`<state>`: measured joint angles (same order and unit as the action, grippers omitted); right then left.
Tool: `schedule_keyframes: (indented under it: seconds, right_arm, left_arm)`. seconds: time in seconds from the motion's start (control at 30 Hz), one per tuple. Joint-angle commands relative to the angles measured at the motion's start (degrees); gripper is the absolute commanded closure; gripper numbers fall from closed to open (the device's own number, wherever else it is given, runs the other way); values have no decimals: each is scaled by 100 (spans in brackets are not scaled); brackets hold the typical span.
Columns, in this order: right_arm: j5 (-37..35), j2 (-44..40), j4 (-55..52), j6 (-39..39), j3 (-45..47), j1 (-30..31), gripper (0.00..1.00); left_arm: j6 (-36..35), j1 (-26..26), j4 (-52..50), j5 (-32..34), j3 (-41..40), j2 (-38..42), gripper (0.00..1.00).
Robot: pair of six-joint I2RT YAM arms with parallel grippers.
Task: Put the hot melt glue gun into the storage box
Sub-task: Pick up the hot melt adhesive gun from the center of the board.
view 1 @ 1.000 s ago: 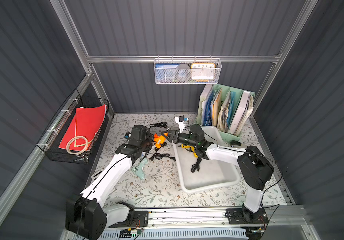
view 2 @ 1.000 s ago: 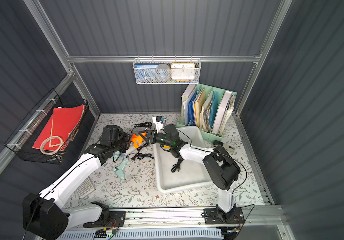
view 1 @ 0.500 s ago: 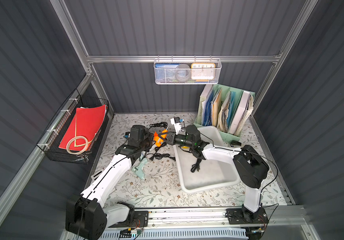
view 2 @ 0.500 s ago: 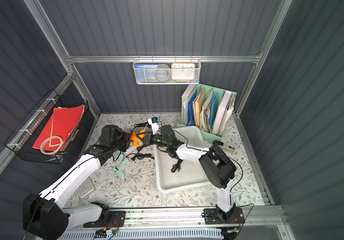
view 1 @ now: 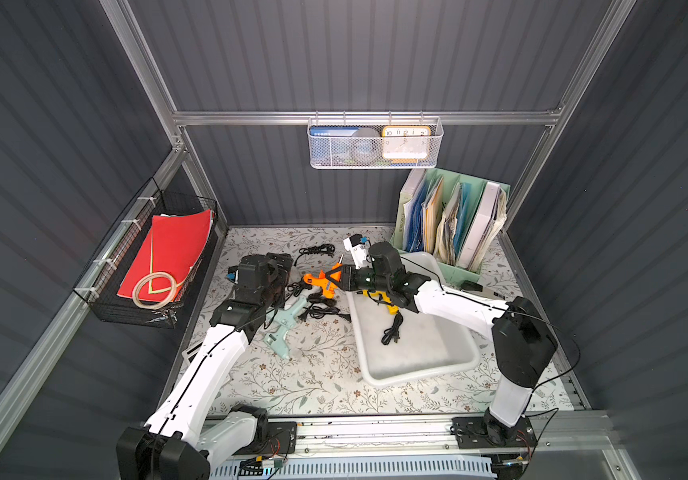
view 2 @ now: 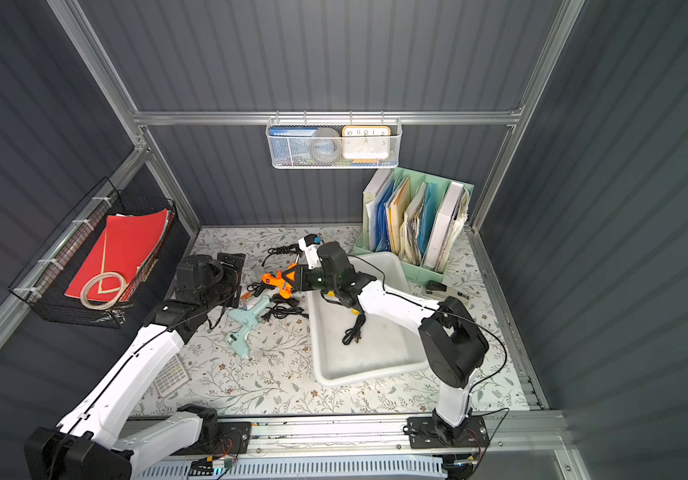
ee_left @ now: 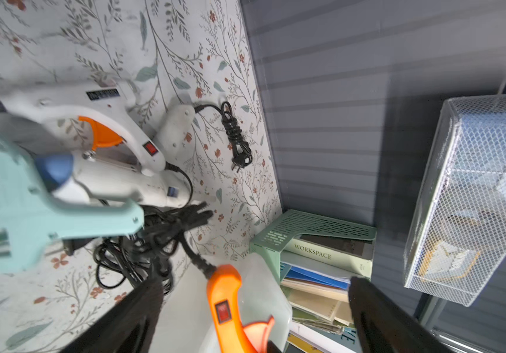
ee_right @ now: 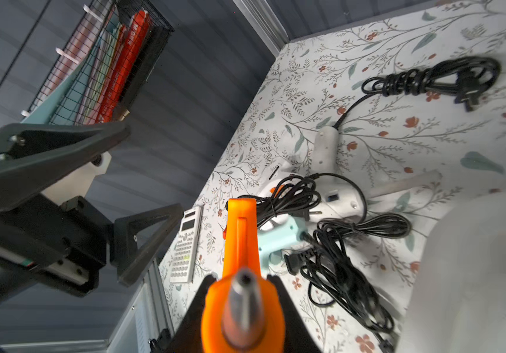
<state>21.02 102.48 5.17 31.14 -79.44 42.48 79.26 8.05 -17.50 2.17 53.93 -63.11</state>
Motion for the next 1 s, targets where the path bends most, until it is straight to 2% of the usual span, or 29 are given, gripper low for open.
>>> schedule_keyframes:
  seconds: [0.0, 0.13, 0.47, 0.6, 0.83, 0.97]
  right_arm:
    - [-299, -183, -1784, -763, -686, 6, 100]
    - [-294, -369, -2656, -1026, -955, -3, 100]
    - [-325, -1049, -2908, -1162, -1060, -177, 100]
    - [-308, -1381, -2935, -1045, -967, -552, 100]
    - [-286, -2257, -2685, -610, -255, -1490, 100]
    - [-734, -2663, -2848, -575, 178, -1840, 100]
  left_arm:
    - [-549, -207, -408, 54, 110, -125, 0]
    - [-842, -312, -410, 178, 204, -265, 0]
    - [-1428, -366, -424, 1022, 291, -151, 0]
    - [-1597, -366, -315, 1435, 240, -32, 0]
    - [-1911, -366, 146, 1682, 198, -84, 0]
    - [-2036, -366, 213, 1685, 282, -328, 0]
